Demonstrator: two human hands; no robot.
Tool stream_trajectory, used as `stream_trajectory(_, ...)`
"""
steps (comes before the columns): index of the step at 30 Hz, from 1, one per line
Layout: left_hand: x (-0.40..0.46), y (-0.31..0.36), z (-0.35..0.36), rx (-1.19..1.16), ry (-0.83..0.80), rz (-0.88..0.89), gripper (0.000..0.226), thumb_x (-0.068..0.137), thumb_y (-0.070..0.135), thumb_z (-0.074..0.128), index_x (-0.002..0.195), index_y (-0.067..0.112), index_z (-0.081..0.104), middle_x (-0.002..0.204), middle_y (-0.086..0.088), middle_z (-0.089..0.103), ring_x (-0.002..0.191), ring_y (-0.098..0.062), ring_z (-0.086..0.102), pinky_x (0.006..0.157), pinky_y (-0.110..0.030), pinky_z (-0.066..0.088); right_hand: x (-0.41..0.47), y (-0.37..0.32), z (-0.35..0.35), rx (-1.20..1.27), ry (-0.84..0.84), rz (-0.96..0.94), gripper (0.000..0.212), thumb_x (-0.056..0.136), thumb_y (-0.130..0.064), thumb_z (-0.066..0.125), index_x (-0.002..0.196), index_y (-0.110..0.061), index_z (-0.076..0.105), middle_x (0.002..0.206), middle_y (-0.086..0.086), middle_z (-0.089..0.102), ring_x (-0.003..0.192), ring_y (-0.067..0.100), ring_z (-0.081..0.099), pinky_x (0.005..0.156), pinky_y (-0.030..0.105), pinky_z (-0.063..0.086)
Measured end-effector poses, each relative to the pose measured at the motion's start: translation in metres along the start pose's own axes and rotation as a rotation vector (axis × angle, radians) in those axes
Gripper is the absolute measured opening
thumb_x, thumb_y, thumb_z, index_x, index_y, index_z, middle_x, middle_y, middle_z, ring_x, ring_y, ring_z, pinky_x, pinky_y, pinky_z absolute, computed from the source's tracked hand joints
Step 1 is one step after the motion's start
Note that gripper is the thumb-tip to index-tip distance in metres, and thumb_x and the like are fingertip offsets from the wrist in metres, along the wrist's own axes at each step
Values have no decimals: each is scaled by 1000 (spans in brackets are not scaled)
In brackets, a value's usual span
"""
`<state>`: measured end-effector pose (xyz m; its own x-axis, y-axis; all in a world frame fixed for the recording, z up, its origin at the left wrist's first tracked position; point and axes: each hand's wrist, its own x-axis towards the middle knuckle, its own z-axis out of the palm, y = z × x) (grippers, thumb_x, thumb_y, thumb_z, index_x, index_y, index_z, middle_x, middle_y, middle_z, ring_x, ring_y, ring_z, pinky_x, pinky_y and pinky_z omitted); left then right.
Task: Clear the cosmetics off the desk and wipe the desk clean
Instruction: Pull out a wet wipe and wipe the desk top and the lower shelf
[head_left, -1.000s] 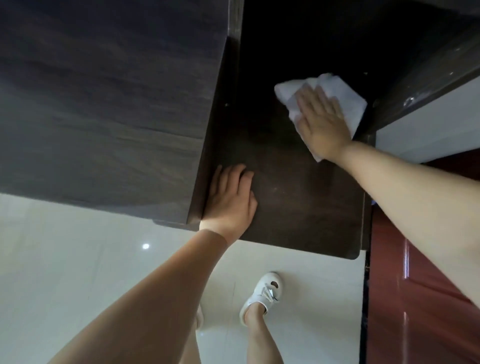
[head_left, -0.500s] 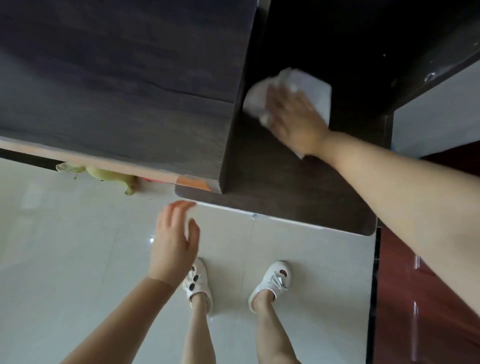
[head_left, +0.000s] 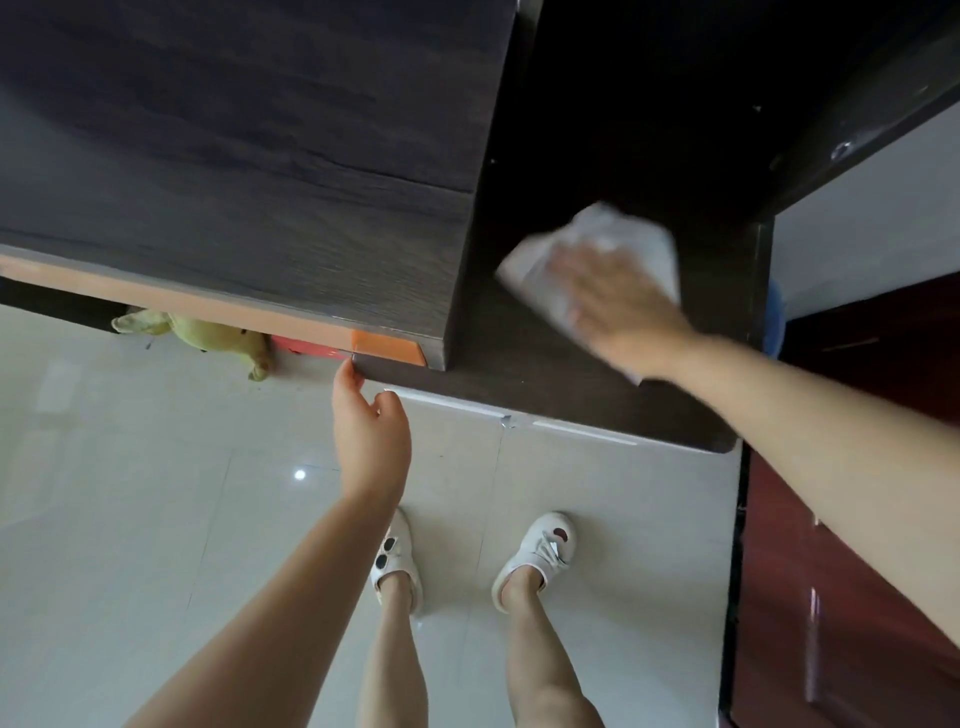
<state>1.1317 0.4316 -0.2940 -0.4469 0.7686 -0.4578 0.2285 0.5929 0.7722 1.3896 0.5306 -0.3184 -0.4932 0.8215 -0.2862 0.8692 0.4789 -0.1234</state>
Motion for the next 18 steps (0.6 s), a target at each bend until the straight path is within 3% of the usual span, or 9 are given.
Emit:
stream_trajectory(3,0,-2,-3,-8,-11,-14,48,91,0,33,135,18,37,136,4,45,124,-10,41,107,-36,36,-4,27,0,108,237,707,54,97,-34,14,148,-16,10,158,9,9,146,27,5,116,49,7)
stream_trajectory(5,0,-2,-4,-12,-22,-15,49,90,-1,31,134,20,38,135,5,46,122,-9,42,105,-42,38,-7,-8,12,144,281,874,54,98,-30,15,147,-8,12,157,13,10,145,29,7,117,50,8)
stream_trajectory(7,0,-2,-5,-10,-29,-18,49,89,-2,30,133,19,39,135,4,46,120,-6,41,105,-44,38,-14,-66,26,90,293,667,60,91,-30,15,141,2,26,151,22,26,141,33,24,114,50,19)
stream_trajectory(9,3,-2,-6,-1,-34,-28,50,88,-2,30,135,16,37,138,1,44,125,-9,40,105,-45,37,-30,-117,34,-26,283,233,58,89,-34,29,136,0,38,143,19,42,134,31,39,109,48,28)
stream_trajectory(11,4,-3,-7,20,-40,-41,52,88,-1,30,137,16,35,140,-2,44,128,-12,39,104,-43,38,-45,-123,35,-112,170,-164,54,90,-39,36,136,-10,39,145,10,43,136,27,37,110,45,23)
stream_trajectory(13,4,-4,-9,40,-46,-40,52,88,-1,30,137,17,35,139,-2,45,125,-14,43,99,-43,42,-50,-85,31,-116,191,-223,51,91,-35,33,137,-13,36,144,8,44,135,27,34,109,46,20)
stream_trajectory(16,5,-3,-11,50,-45,-30,51,89,-1,30,137,17,35,137,-2,47,112,-9,45,87,-33,42,-77,-20,32,4,227,339,54,93,-28,24,141,-4,30,146,21,36,136,39,32,107,56,29)
stream_trajectory(18,7,-3,-13,34,-35,-31,50,88,-3,29,135,15,38,134,-4,49,108,-7,43,86,-27,36,-104,-2,36,38,186,677,57,93,-27,17,140,2,31,148,26,31,138,40,28,109,57,27)
